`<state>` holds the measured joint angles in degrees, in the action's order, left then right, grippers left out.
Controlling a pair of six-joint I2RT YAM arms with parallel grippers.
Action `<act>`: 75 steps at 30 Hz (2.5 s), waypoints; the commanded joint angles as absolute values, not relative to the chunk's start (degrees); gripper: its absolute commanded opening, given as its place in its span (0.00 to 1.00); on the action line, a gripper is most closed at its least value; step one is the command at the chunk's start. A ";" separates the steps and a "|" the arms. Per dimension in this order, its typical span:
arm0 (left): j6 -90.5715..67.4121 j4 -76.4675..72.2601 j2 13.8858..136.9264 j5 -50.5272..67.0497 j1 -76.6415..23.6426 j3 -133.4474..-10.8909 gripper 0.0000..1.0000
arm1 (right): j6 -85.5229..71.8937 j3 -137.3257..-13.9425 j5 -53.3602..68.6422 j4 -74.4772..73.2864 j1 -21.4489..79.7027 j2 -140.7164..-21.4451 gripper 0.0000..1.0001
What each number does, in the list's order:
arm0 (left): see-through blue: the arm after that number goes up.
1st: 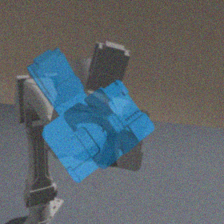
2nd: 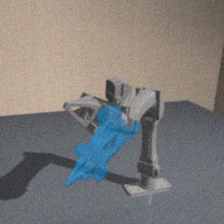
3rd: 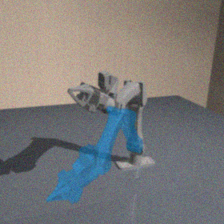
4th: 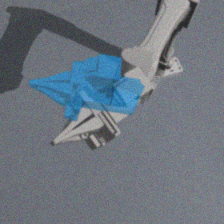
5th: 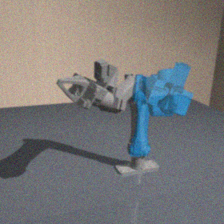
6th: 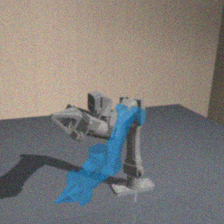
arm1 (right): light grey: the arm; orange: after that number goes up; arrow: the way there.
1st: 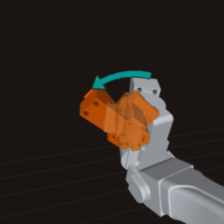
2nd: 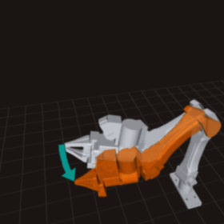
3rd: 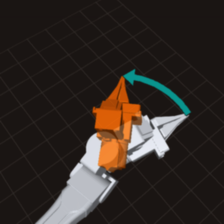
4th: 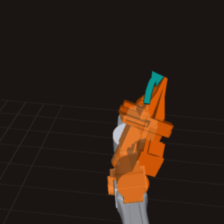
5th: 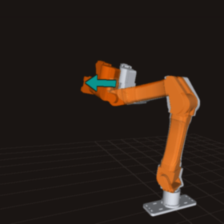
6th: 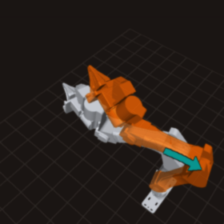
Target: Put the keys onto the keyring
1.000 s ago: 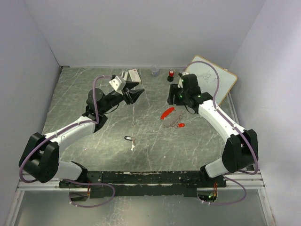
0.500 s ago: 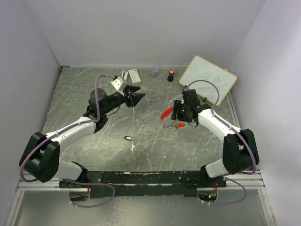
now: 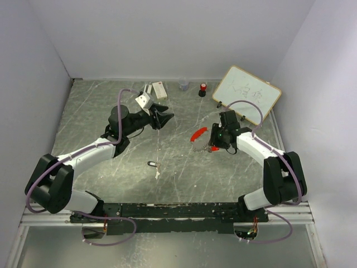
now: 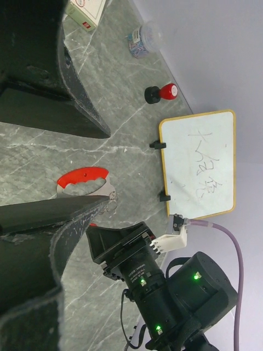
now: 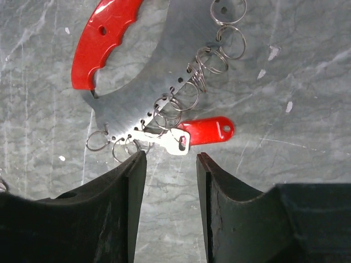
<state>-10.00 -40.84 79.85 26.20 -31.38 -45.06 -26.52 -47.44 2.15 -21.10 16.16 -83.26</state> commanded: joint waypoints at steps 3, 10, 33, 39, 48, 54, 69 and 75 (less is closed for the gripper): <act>-10.29 -41.06 80.16 26.85 -32.15 -45.45 0.56 | -24.77 -47.05 2.97 -18.27 14.28 -84.83 0.41; -9.93 -40.55 80.24 26.33 -32.12 -45.46 0.56 | -23.82 -46.85 4.54 -16.68 13.82 -87.38 0.38; -9.25 -39.37 80.82 25.84 -32.26 -45.87 0.56 | -22.76 -46.13 4.86 -14.78 13.84 -90.65 0.27; -9.23 -39.41 81.02 25.85 -32.26 -46.05 0.56 | -22.68 -46.20 4.48 -14.71 13.80 -90.92 0.17; -9.18 -39.54 81.08 25.68 -32.24 -46.14 0.56 | -20.67 -47.37 3.48 -16.43 14.09 -87.61 0.00; -10.48 -41.57 82.20 26.30 -32.34 -46.27 0.56 | -15.44 -48.96 2.64 -17.18 15.11 -80.39 0.00; -10.72 -45.10 82.67 27.63 -32.68 -47.97 0.56 | -4.84 -57.01 10.40 -17.10 15.34 -73.17 0.00; -11.00 -46.95 83.35 30.48 -32.76 -48.59 0.56 | -2.51 -56.96 18.61 -10.59 16.14 -70.67 0.00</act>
